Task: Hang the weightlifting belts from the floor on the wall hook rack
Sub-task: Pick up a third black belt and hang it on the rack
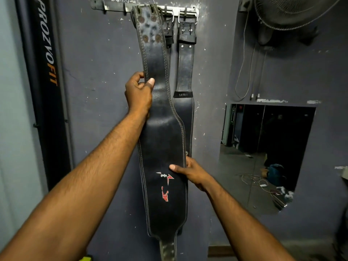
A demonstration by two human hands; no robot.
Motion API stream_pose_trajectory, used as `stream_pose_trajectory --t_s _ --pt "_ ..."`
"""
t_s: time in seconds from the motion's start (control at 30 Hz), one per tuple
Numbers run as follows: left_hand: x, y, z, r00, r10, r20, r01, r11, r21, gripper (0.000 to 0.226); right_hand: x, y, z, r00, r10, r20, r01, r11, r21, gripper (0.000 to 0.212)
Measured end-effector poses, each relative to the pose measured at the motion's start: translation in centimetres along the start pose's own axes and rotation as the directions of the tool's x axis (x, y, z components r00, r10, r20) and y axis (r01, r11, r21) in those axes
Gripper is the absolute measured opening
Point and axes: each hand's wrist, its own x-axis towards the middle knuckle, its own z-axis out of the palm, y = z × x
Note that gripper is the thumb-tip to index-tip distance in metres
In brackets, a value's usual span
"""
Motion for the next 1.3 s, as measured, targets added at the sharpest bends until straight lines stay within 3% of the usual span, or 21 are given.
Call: stream_pose_trajectory --t_s 0.1,0.2,0.3,0.43,0.53,0.6,0.67,0.83,0.93,1.17,1.3 --pt "0.1 -0.4 0.1 1.0 -0.009 0.001 0.009 1.0 0.013 0.015 0.1 0.3 0.3 0.998 -0.051 -0.041 0.051 0.999 0.017 0.032" --pt "-0.1 -0.8 0.0 1.0 -0.026 -0.017 0.027 1.0 0.015 0.015 -0.1 1.0 -0.1 1.0 0.02 0.017 -0.021 0.999 0.044 0.039" --pt "-0.3 -1.0 -0.1 0.999 -0.036 -0.038 0.036 0.999 0.008 0.016 -0.1 2.4 -0.3 0.986 0.128 0.109 -0.12 0.99 -0.071 0.043" --pt "-0.7 -1.4 0.0 0.999 -0.024 -0.023 0.025 0.999 0.03 0.017 0.0 2.6 -0.5 0.976 0.165 0.141 -0.144 0.979 -0.147 0.044" --pt "-1.1 -1.8 -0.1 0.999 -0.037 0.002 0.036 0.999 0.019 0.013 0.1 0.0 -1.1 0.971 0.125 0.204 -0.118 0.992 -0.045 0.031" --pt "-1.9 -2.3 0.0 0.999 -0.037 0.036 0.037 0.999 0.002 0.017 0.9 -3.4 -1.5 0.993 -0.003 0.121 -0.01 0.994 0.106 0.034" --pt "-3.3 -3.1 0.3 0.997 -0.01 0.077 0.01 1.0 0.005 0.015 2.2 -7.7 -1.7 0.989 -0.14 -0.052 0.147 0.974 0.171 0.027" --pt "-6.9 -5.0 1.0 0.987 0.024 0.157 -0.033 0.998 0.056 0.013 4.2 -17.6 -1.8 0.886 -0.37 -0.28 0.436 0.87 0.232 0.009" --pt "-8.0 -5.9 0.8 0.97 0.025 0.243 -0.05 0.994 0.095 0.009 5.3 -19.3 -1.8 0.819 -0.397 -0.415 0.523 0.813 0.254 0.007" --pt "-1.1 0.0 0.2 0.971 -0.066 0.23 0.058 0.997 0.04 0.02 4.9 -17.1 -1.0 0.847 -0.4 -0.35 0.492 0.839 0.233 0.02" --pt "1.5 2.2 0.1 0.93 -0.264 0.255 0.233 0.961 0.145 0.019 5.0 -16.1 -0.9 0.863 -0.412 -0.291 0.463 0.877 0.132 0.035"
